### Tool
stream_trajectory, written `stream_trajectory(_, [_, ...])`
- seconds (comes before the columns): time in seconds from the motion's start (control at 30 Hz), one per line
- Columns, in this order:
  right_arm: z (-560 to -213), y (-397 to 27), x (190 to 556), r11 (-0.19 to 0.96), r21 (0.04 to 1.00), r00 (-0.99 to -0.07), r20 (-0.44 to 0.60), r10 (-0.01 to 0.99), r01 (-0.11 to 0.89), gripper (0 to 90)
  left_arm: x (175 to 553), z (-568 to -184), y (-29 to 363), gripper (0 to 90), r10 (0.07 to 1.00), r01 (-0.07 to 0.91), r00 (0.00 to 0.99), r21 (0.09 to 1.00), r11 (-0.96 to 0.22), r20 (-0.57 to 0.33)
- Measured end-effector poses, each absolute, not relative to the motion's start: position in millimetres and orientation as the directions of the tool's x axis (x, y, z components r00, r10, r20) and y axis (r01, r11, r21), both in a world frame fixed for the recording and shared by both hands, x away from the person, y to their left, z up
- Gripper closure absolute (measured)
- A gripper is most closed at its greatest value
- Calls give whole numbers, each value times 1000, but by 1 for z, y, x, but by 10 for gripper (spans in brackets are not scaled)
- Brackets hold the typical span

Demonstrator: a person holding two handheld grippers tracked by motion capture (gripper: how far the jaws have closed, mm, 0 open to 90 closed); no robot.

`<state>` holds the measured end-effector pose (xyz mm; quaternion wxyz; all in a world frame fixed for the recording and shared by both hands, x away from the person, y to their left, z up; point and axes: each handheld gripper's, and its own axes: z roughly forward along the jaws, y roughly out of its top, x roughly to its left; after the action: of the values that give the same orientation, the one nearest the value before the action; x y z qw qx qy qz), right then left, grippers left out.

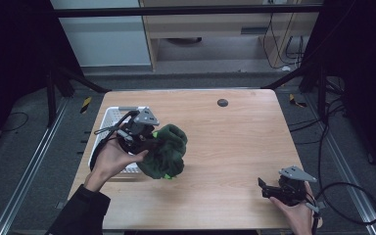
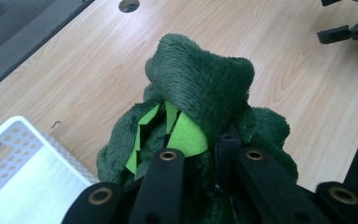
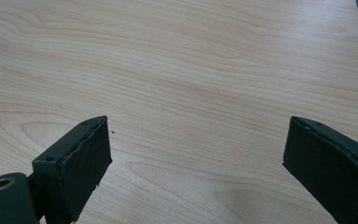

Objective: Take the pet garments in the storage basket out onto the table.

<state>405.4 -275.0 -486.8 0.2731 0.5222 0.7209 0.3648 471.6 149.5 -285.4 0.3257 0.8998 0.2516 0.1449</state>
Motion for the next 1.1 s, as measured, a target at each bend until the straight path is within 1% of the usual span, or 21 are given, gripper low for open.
stream_trajectory(0.37, [-487,-275,406,190,811,-305,-16,952,553,75,475,-293,125,842,500,331,860,635,-698,101])
stream_trajectory(0.77, [-486,-276,406,197,817,-303,-30,953,541,74,482,-305,106,842,479,328,874,620,-712,87])
stream_trajectory(1.1, [-486,-277,406,203,819,-302,-38,952,537,74,488,-323,88,842,464,332,883,605,-723,70])
